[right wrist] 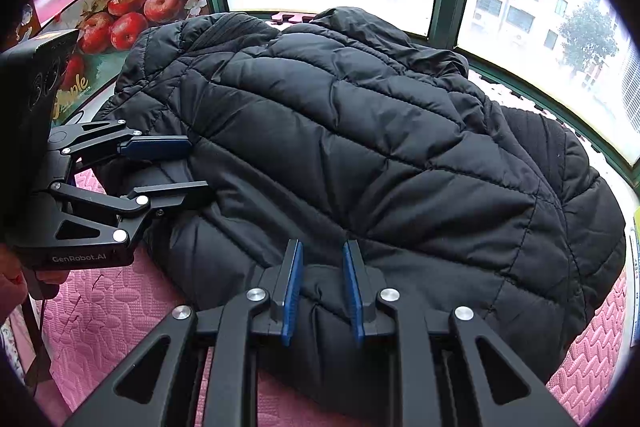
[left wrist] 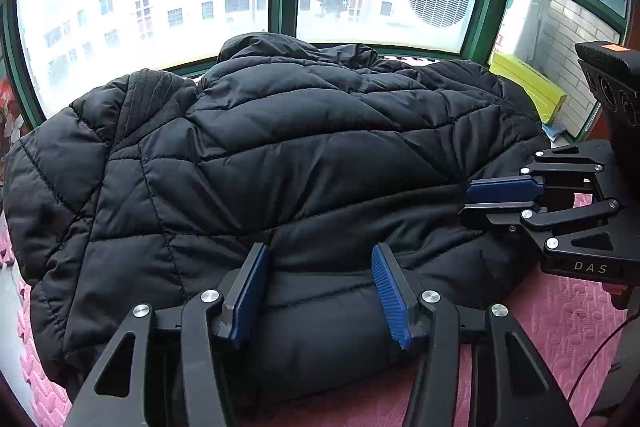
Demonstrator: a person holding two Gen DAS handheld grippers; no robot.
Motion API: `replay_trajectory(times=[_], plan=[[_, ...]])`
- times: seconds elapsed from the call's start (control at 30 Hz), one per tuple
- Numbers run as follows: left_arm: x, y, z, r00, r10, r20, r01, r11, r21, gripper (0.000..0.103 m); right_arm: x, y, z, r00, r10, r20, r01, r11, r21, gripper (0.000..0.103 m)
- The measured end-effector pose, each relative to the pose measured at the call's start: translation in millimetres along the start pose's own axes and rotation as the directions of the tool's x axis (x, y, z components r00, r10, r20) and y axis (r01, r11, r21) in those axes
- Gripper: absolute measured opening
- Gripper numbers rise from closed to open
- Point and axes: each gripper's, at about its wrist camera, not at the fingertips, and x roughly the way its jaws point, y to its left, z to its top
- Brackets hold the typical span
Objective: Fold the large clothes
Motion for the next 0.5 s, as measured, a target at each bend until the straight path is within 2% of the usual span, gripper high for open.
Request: replay_trajectory(times=[0.3,0.5], plan=[[-11.5,8.3,1.6,0.999,-0.048,-0.004,0.048,0.999,0.005,0.057,-1.1,-3.7,4.9,0.999,0.034,-0.035,-0.034,0.999,-0.007,0.024],[-26.0,14.4,-2.7,1.0,-0.028,0.004,0.028,0.999,0.025,0.057,-6.5,-12.1,2.2,0.996,0.077,-0.051,-0.077,0.997,0.003,0.024]])
